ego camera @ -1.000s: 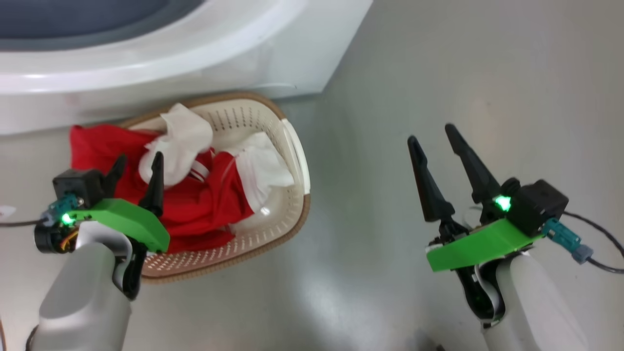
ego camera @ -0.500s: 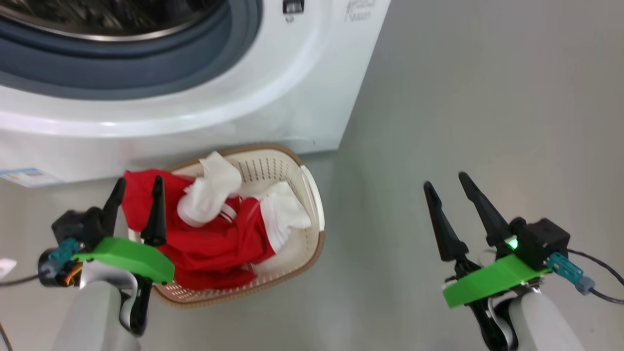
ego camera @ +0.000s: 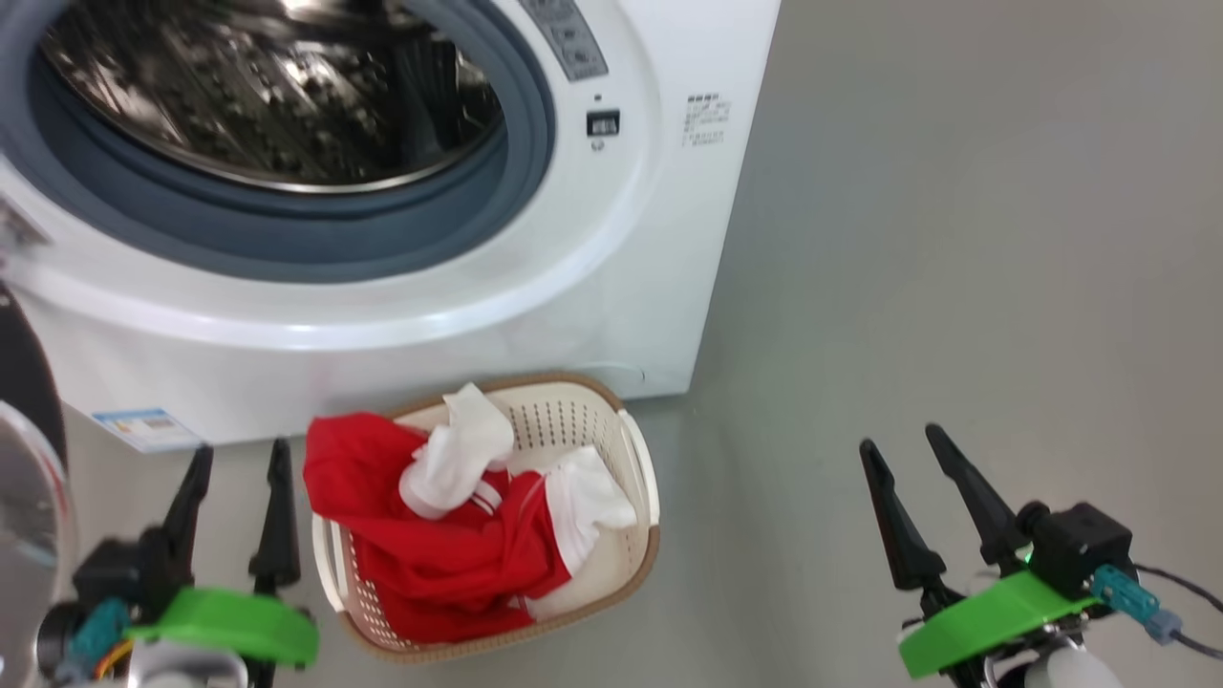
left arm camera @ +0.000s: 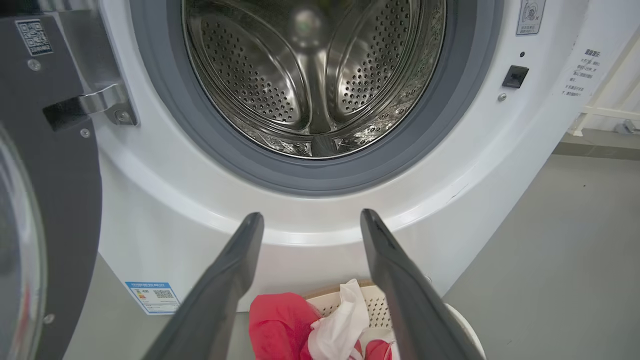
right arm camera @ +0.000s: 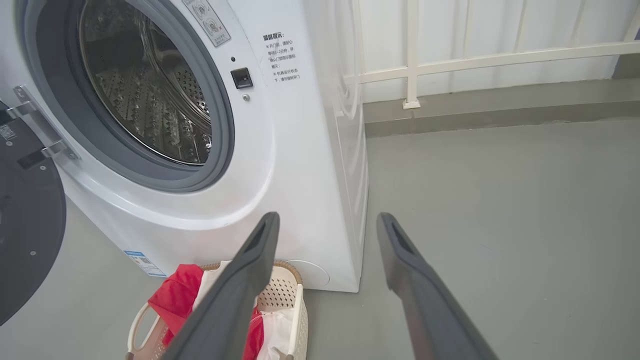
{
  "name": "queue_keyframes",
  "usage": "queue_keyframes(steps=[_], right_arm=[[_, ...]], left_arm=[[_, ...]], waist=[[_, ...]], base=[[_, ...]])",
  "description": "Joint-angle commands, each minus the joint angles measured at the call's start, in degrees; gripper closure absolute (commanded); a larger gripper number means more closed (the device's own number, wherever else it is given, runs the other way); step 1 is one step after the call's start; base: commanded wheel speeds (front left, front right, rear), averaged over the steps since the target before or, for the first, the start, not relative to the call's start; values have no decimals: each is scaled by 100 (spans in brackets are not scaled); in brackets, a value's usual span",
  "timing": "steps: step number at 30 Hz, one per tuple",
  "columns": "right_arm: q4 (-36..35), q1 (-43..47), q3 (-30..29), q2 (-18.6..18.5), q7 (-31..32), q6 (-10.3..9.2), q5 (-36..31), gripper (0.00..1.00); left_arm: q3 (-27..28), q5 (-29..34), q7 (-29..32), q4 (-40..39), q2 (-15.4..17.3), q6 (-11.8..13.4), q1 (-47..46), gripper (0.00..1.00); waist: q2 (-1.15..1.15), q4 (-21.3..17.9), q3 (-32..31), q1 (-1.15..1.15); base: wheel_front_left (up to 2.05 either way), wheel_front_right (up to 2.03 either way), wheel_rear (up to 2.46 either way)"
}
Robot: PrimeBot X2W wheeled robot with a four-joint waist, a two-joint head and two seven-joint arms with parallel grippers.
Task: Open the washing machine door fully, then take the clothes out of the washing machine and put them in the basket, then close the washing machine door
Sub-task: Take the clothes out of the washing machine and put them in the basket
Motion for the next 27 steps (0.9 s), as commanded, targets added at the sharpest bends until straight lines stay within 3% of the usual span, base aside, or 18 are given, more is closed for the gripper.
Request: queue_keyframes(steps=[1, 16, 27], right_arm=[[-136, 72, 102, -49, -28, 56, 28, 0], [-210, 623, -72, -201, -28, 56, 93, 0], [-257, 784, -154, -174, -28, 56, 82, 0]], left_arm=[[224, 47, -36, -214, 95, -16, 89, 0], [646, 295, -36, -1515, -114, -16, 1495, 0], [667, 255, -36, -1762, -194, -16, 1757, 0]], waist=[[0, 45, -248, 0], [0, 36, -691, 0], [0, 38, -769, 0]], base=[[0, 0, 0], [0, 0, 0], [0, 0, 0]])
